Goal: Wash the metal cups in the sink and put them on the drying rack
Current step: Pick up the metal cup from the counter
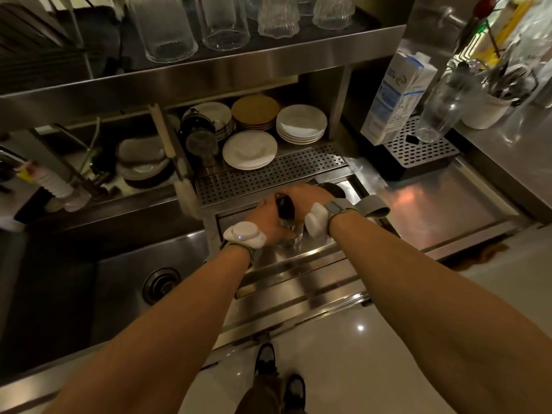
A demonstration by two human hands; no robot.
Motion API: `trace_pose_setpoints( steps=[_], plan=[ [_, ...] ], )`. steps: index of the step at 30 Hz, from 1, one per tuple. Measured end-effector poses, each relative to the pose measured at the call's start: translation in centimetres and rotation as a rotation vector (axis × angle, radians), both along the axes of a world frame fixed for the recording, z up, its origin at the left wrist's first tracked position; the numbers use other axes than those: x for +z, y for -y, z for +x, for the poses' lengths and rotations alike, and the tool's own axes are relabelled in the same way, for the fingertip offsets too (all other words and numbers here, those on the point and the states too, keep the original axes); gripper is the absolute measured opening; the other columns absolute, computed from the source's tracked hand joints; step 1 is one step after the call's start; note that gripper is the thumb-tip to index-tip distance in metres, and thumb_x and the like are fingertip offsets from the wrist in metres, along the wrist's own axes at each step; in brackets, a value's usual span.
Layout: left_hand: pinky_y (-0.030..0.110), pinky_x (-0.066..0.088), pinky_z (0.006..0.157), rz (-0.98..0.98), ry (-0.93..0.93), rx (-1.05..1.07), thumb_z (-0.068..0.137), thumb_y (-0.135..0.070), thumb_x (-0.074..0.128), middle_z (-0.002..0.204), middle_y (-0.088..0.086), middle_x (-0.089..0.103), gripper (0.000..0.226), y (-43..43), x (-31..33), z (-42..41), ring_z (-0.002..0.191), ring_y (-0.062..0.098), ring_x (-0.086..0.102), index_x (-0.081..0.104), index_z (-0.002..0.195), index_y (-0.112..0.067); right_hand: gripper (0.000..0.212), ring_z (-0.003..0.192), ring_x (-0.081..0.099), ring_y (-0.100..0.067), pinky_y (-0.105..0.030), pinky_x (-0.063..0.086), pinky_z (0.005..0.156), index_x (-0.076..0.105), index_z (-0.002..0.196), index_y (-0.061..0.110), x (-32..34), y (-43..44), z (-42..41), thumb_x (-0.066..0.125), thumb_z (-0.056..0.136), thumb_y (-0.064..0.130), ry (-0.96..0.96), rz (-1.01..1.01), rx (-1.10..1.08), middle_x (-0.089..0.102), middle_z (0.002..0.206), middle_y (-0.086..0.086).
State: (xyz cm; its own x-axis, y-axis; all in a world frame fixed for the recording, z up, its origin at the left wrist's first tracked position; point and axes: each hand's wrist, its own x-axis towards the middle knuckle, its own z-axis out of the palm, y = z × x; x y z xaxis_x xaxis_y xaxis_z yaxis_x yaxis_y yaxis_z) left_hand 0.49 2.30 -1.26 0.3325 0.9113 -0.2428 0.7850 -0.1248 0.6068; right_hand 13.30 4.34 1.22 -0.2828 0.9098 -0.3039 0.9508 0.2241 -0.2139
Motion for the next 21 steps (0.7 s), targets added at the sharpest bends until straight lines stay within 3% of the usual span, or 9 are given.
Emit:
trace_pose_setpoints(
  steps=[3,7,10,13,16,21],
  plan=[
    [0.033,0.046,0.098,-0.037,0.026,-0.015,0.064,-0.022,0.085,0.135,0.005,0.053,0.085,0.0,0.0,-0.5,0.122,0.024,0.054,0.043,0.138,-0.019,0.067,0.109,0.061,-0.029,-0.039,0.052,0.09,0.054,0.128,0.022,0.0,-0.2,-0.4,0.081,0.066,0.023,0.047,-0.014,0.024,0.059,0.124,-0.008],
    [0.027,0.04,0.094,-0.062,-0.017,-0.014,0.063,-0.02,0.086,0.138,0.006,0.052,0.091,0.7,-0.4,-1.8,0.125,0.025,0.052,0.039,0.141,-0.016,0.048,0.107,0.059,-0.037,-0.038,0.048,0.086,0.057,0.125,0.008,0.0,0.1,-1.8,0.069,0.081,0.023,0.089,-0.076,0.045,0.051,0.127,-0.017],
    [0.029,0.039,0.098,-0.075,0.01,-0.004,0.063,-0.017,0.086,0.14,0.007,0.05,0.096,1.7,-0.6,-2.9,0.126,0.026,0.05,0.035,0.143,-0.014,0.06,0.1,0.06,-0.036,-0.041,0.051,0.083,0.061,0.115,0.01,0.4,0.6,-2.7,0.079,0.068,0.042,0.112,-0.037,0.034,0.051,0.117,-0.012],
    [0.031,0.043,0.097,-0.028,0.058,0.04,0.061,-0.019,0.087,0.137,0.007,0.053,0.094,2.7,0.1,-4.1,0.123,0.025,0.053,0.037,0.141,-0.016,0.062,0.1,0.051,-0.029,-0.042,0.049,0.085,0.062,0.101,0.011,1.9,1.5,-3.4,0.076,0.061,0.056,0.088,0.034,-0.001,0.052,0.101,-0.01],
    [0.032,0.048,0.091,0.033,0.15,0.113,0.061,-0.019,0.086,0.126,0.004,0.061,0.081,3.6,1.7,-5.9,0.115,0.022,0.058,0.048,0.132,-0.017,0.055,0.079,0.058,-0.025,-0.035,0.042,0.072,0.058,0.082,0.013,4.6,2.4,-5.1,0.071,0.061,0.062,0.045,0.056,0.001,0.056,0.076,-0.003],
    [0.024,0.041,0.078,0.106,0.145,0.207,0.063,-0.031,0.084,0.124,-0.002,0.062,0.082,4.8,3.6,-10.9,0.106,0.015,0.059,0.044,0.133,-0.022,0.06,0.07,0.06,-0.024,-0.03,0.043,0.055,0.06,0.091,0.011,7.2,3.0,-9.7,0.07,0.062,0.062,-0.05,0.076,0.105,0.063,0.08,-0.008]
  ],
)
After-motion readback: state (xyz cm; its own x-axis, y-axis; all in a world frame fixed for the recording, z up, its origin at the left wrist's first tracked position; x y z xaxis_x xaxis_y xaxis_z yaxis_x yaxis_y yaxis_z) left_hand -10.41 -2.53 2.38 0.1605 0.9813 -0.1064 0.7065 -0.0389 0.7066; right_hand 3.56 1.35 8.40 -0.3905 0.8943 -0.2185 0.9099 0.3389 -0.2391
